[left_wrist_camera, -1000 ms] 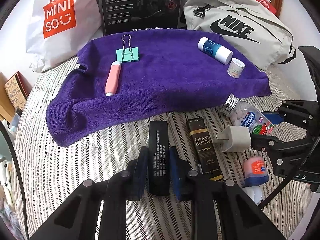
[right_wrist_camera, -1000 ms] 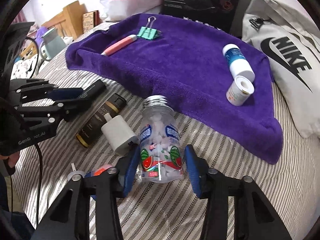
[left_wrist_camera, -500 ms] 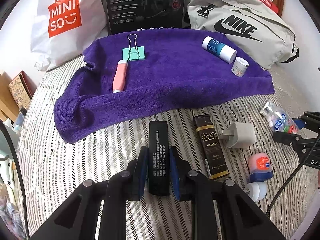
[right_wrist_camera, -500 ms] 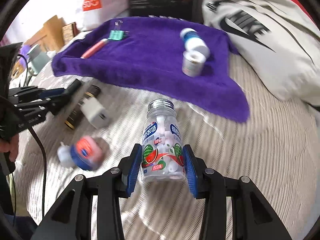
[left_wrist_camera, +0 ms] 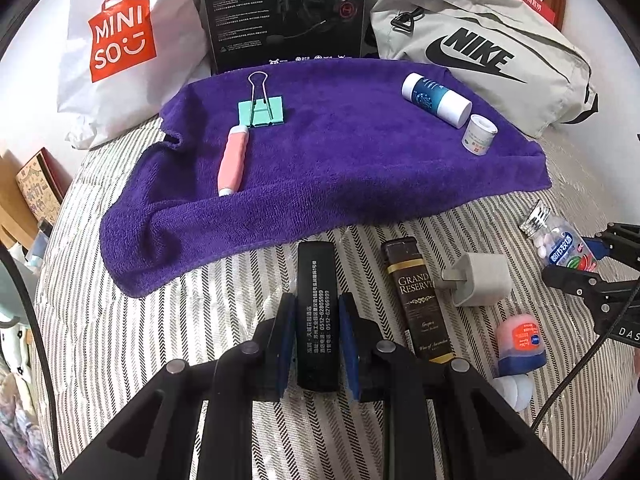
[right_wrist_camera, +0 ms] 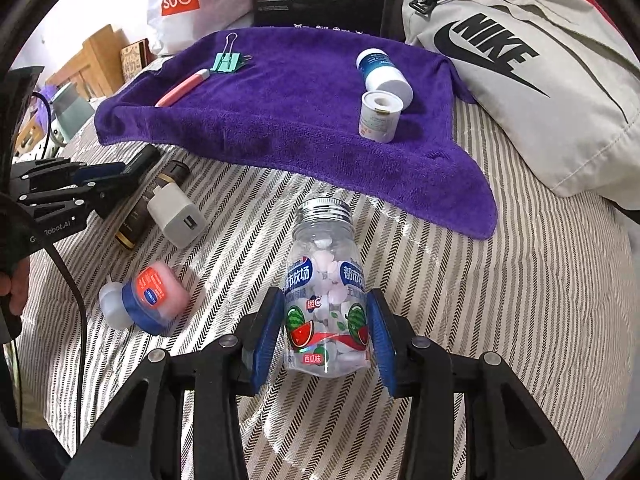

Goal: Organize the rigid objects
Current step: 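Grasp the candy bottle with the right tool and lift it, then carry the black box onto the towel while the right tool carries the candy bottle there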

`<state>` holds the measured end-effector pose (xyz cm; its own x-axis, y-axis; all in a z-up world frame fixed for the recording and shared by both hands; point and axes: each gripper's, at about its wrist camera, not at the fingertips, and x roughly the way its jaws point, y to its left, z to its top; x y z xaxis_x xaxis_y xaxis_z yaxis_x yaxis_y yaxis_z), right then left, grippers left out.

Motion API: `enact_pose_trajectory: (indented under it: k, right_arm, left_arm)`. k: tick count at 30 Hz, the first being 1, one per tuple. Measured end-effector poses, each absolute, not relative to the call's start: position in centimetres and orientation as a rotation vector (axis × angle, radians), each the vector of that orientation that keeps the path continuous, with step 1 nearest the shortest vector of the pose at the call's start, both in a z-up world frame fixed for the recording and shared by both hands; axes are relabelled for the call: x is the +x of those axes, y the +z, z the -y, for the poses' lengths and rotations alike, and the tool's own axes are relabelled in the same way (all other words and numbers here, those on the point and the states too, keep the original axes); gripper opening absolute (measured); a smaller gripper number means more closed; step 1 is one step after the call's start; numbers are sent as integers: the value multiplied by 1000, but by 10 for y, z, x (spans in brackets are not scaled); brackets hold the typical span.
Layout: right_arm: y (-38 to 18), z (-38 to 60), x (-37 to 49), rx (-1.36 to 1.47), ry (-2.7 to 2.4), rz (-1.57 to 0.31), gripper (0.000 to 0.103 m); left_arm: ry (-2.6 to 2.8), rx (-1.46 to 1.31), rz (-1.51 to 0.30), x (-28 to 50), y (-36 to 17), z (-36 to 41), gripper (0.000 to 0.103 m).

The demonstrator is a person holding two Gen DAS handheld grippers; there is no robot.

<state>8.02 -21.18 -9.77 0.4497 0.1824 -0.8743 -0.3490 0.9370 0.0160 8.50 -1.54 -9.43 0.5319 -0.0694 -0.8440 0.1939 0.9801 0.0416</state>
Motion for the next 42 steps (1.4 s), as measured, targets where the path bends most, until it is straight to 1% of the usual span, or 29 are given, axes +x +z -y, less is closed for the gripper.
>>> enact_pose_trajectory:
  k: [8,25,35,42]
  right_arm:
    - [-94,215,80,-135,372,-1058,41]
    - [-60,224,82,-80,411,-1005,41]
    - [-34,212,102,-71,464,-967,41]
    - [-28,205,130,-68,487,-968,41]
  left_arm:
    - [-172,100,-1002,81,-89,8,21]
    - [-172,29,-954,84,-53,-12,21]
    - [-181,23,-937,112,-35,-12,21]
    - [-187,40,-943,139,-32,-8,21]
